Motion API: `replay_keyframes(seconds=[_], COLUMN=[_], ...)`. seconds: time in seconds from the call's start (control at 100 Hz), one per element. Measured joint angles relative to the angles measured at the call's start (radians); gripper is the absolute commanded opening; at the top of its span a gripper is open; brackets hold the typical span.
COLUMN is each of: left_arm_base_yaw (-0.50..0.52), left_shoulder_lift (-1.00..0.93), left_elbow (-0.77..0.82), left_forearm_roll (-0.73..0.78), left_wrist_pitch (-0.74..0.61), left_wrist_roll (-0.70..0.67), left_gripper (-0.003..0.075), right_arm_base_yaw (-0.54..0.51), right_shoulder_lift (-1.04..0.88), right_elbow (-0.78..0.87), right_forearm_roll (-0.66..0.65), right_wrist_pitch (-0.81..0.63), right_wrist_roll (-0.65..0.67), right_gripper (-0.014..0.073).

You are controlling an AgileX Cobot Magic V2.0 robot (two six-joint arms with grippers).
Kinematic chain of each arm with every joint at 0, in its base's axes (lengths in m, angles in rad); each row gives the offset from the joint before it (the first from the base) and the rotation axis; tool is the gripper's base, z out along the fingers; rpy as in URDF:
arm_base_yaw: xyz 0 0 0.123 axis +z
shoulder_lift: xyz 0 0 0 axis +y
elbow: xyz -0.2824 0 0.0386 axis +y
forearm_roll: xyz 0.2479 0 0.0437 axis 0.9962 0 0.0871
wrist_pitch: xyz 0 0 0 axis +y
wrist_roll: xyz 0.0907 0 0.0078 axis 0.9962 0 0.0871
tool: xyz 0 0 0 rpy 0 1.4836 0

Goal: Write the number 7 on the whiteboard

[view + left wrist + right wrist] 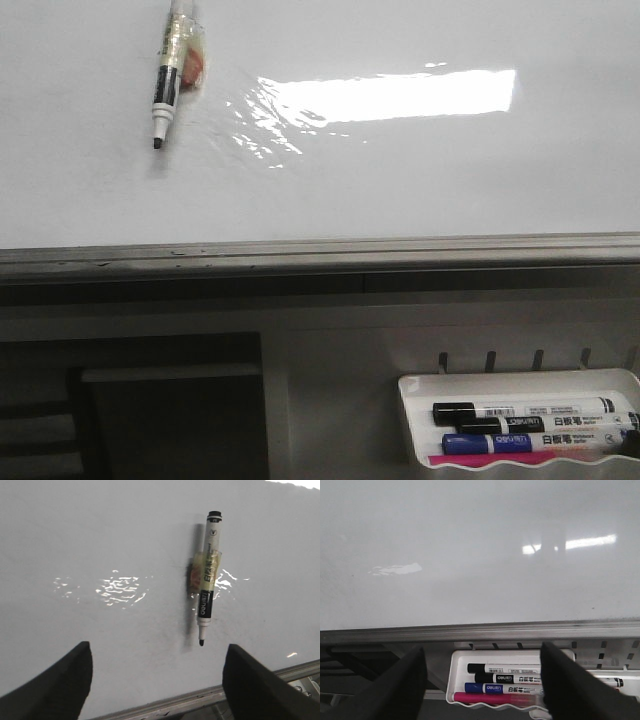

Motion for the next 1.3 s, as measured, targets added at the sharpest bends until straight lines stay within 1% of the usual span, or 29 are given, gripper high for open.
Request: replay_keyframes(seconds=[0.08,0.18,0.29,0.36,0.48,0.68,0.92,0.97,1.01,1.02,1.03,1.06,1.07,1.11,1.13,1.16,1.19,1.2,1.3], left_arm_base_yaw=[-0.056,-0.128,-0.182,-0.204,-0.217,-0.219,-0.231,-0.231,-0.231,-0.231,-0.231,-0.231,-0.231,-0.231,-0.231,-0.231,-0.231,-0.231,-0.231], left_shoulder_lift=[0.064,0.15,0.253,0.315,0.42,0.577,0.663,0.67,0.672,0.674,0.674,0.674,0.674,0.676,0.678,0.68,0.681,0.681,0.681], left_elbow=[0.0,0.0,-0.006,-0.022,-0.073,-0.173,-0.254,-0.263,-0.266,-0.267,-0.267,-0.268,-0.27,-0.27,-0.27,-0.27,-0.27,-0.27,-0.272], left_forearm_roll=[-0.004,-0.008,-0.013,-0.013,-0.015,-0.004,0.037,0.044,0.051,0.053,0.053,0.061,0.063,0.073,0.078,0.087,0.097,0.102,0.128], left_wrist_pitch=[-0.085,-0.194,-0.303,-0.34,-0.366,-0.374,-0.394,-0.394,-0.398,-0.398,-0.398,-0.399,-0.401,-0.4,-0.4,-0.398,-0.395,-0.391,-0.374], left_wrist_roll=[0.0,0.0,0.0,0.0,0.0,0.0,0.001,0.002,0.002,0.002,0.003,0.005,0.005,0.005,0.005,0.005,0.005,0.005,0.005], left_gripper=[0.0453,0.0445,0.044,0.044,0.044,0.044,0.0435,0.0398,0.0325,0.0325,0.0286,0.0244,0.0216,0.0145,0.009,0.005,-0.0011,-0.002,-0.002], right_arm_base_yaw=[0.0,0.0,0.0,0.0,0.0,0.0,0.0,0.0,0.0,0.0,0.0,0.0,0.0,0.0,0.0,0.0,0.0,0.0,0.0], right_shoulder_lift=[0.0,0.0,0.0,0.0,0.0,0.0,0.0,0.0,0.0,0.0,0.0,0.0,0.0,0.0,0.0,0.0,0.0,0.0,0.0], right_elbow=[0.0,-0.002,-0.002,-0.002,-0.002,-0.002,-0.002,-0.002,-0.002,-0.002,-0.002,-0.002,-0.002,-0.002,-0.002,-0.002,-0.002,-0.002,-0.002], right_forearm_roll=[0.004,0.009,0.009,0.009,0.01,0.01,0.011,0.011,0.011,0.011,0.011,0.011,0.011,0.011,0.011,0.011,0.011,0.011,0.011], right_wrist_pitch=[-0.002,-0.002,-0.002,-0.002,-0.002,-0.002,-0.002,-0.002,-0.002,-0.002,-0.002,-0.002,-0.002,-0.002,-0.002,-0.002,-0.002,-0.002,-0.002], right_wrist_roll=[0.0,0.0,0.0,0.0,0.0,0.0,0.0,0.0,0.0,0.0,0.0,0.0,0.0,0.0,0.0,0.0,0.0,0.0,0.0], right_gripper=[0.0435,0.0435,0.0435,0.0435,0.0435,0.0435,0.0435,0.0435,0.0435,0.0435,0.0435,0.0435,0.0435,0.0435,0.0435,0.0435,0.0435,0.0435,0.0435])
